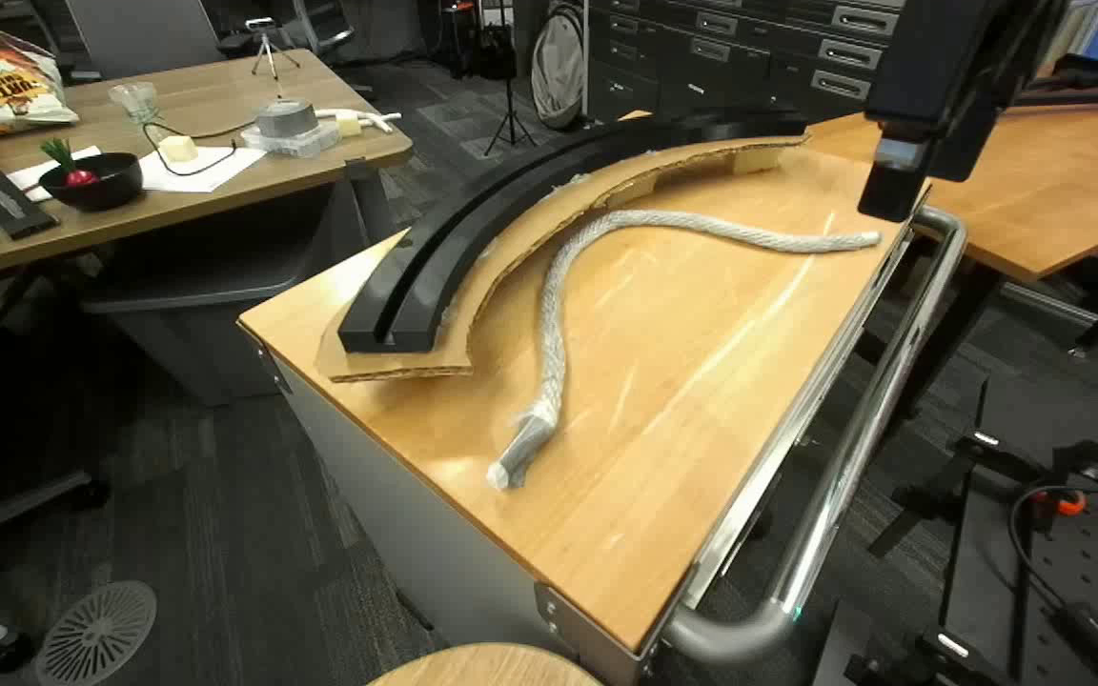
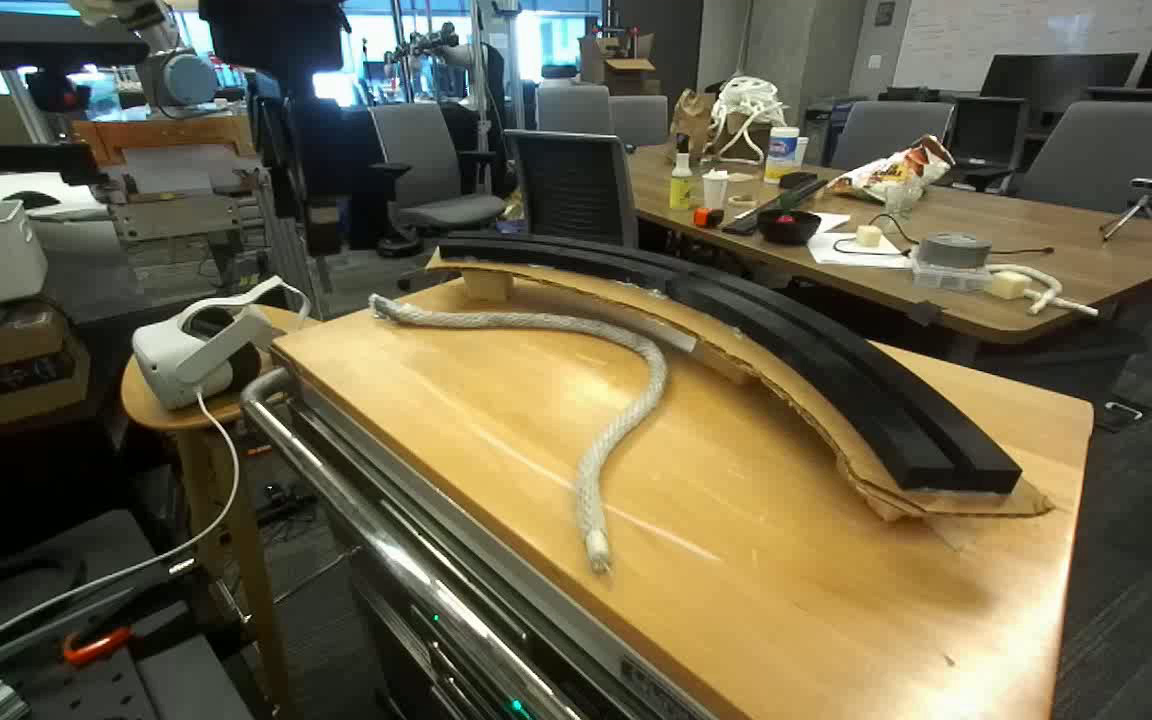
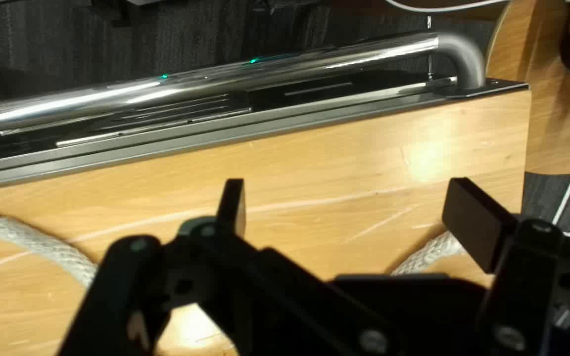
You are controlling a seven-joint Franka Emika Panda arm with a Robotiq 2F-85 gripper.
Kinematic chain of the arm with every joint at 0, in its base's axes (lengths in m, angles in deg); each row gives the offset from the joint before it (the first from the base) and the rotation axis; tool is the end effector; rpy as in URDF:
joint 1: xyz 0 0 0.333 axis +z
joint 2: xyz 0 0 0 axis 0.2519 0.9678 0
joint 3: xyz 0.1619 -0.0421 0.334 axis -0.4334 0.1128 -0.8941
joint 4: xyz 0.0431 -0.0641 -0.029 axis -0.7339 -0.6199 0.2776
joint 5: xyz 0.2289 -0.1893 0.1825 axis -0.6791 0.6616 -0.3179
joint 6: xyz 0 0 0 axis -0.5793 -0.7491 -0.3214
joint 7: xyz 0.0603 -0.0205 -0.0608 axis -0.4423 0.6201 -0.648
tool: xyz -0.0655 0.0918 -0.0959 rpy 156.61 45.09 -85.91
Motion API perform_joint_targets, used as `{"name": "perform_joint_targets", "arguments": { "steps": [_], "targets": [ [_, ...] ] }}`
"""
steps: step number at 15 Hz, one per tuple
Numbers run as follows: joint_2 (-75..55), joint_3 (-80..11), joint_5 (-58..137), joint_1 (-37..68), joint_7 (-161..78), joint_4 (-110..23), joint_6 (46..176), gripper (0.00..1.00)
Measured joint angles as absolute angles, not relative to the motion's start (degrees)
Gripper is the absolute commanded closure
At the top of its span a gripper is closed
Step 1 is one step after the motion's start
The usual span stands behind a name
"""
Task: Place the rope along the middle of the black object
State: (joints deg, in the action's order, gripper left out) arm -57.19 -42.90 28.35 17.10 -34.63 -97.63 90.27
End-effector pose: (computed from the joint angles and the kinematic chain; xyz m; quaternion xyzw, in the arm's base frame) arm 0.2994 0.0544 0.4689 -0.9955 0.0792 0.0284 0.0427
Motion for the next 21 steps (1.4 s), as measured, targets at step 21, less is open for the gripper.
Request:
{"name": "perform_joint_targets", "arguments": {
  "steps": [21],
  "targets": [
    [-62.2, -39.0, 46.5, 16.8, -55.5, -100.1, 81.3, 0.00]
  ]
}}
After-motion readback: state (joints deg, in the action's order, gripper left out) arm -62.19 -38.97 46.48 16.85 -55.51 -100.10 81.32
